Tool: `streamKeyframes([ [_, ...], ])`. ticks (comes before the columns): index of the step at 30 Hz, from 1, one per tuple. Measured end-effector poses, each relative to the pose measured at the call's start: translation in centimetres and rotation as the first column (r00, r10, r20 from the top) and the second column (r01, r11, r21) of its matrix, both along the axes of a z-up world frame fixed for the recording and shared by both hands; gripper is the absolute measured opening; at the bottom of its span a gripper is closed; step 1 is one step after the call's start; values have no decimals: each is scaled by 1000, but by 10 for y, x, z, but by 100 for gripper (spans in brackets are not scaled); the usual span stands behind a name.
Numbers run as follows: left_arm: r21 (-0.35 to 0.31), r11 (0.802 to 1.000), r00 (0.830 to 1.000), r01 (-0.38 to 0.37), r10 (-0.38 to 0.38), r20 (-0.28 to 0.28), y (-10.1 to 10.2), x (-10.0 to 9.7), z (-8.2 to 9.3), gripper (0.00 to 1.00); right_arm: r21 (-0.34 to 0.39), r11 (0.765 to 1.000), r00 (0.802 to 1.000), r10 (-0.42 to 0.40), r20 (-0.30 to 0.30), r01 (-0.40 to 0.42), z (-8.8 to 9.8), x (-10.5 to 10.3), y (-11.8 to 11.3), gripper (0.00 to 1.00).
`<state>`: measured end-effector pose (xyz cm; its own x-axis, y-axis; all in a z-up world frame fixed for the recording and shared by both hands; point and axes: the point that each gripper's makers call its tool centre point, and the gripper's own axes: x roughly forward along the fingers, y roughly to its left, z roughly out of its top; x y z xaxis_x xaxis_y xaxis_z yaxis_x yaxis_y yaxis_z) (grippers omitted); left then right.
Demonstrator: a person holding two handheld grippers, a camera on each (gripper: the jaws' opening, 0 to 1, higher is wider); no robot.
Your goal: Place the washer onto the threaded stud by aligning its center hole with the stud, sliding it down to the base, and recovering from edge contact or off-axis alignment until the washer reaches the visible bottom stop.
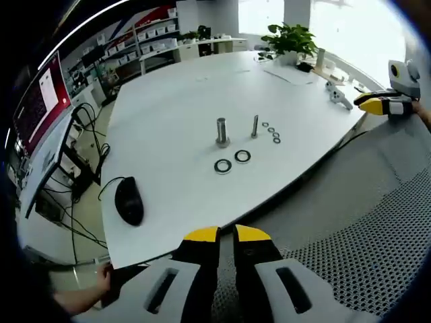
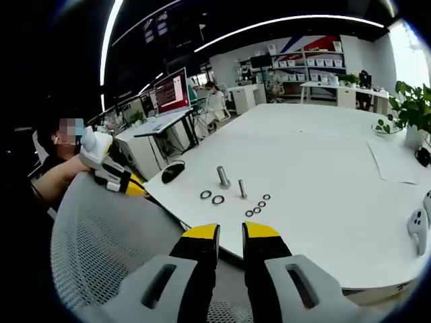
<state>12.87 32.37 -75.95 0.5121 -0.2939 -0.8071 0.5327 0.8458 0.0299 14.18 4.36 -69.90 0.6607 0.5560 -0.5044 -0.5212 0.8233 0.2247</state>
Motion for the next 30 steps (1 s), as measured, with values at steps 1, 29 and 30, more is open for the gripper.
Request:
streamKeyframes([
  [1,0,1000,1000,0,0,0,0,0,0,5,1,1000,1000,-1,0,1,0,0,0,16],
  [29,4,1000,1000,11,-11,3,-2,0,1,5,7,1000,1000,7,1,-7,2,-2,2,16],
  [30,3,1000,1000,11,-11,3,-1,0,0,5,8,1000,1000,8,2,-8,2,-2,2,16],
])
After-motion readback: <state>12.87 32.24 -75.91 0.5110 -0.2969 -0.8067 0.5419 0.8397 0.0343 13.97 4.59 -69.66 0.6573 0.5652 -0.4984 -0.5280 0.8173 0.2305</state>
